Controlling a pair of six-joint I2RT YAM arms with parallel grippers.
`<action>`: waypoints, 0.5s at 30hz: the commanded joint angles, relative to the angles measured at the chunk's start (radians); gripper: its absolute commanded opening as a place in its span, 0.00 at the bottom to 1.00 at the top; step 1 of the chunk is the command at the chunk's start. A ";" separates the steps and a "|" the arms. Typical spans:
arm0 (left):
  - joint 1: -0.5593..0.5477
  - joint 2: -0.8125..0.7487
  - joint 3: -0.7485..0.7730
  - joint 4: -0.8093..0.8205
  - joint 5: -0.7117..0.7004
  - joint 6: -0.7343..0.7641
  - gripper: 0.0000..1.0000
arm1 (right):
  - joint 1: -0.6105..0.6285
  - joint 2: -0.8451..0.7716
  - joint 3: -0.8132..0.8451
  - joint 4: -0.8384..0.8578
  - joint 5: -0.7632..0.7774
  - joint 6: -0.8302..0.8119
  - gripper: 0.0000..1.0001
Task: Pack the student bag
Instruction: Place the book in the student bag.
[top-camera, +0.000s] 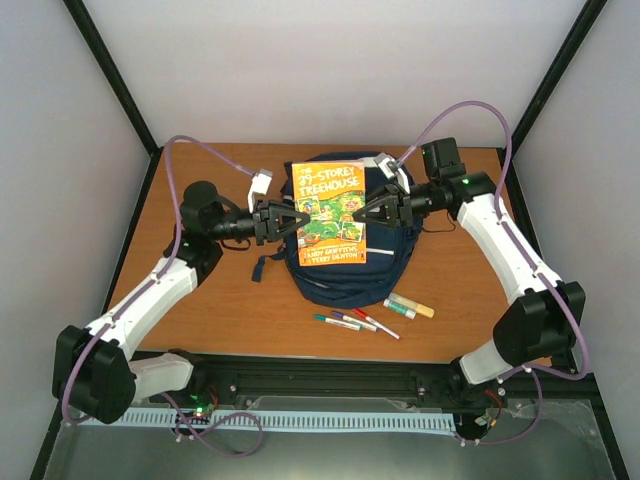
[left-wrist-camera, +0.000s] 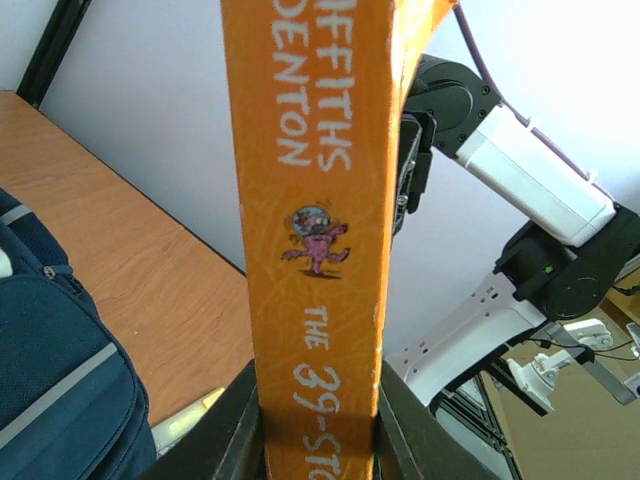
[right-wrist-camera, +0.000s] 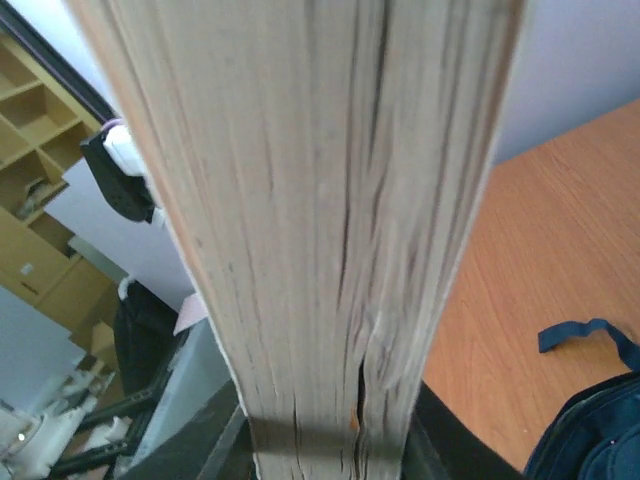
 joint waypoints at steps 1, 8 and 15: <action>-0.007 0.008 0.067 0.027 -0.016 0.042 0.01 | 0.004 -0.041 -0.010 0.033 -0.055 0.023 0.22; -0.007 0.049 0.132 -0.187 -0.047 0.150 0.59 | -0.013 -0.078 -0.043 0.118 0.065 0.119 0.03; -0.007 0.055 0.177 -0.462 -0.191 0.303 0.71 | -0.272 -0.163 -0.132 0.128 0.225 0.145 0.03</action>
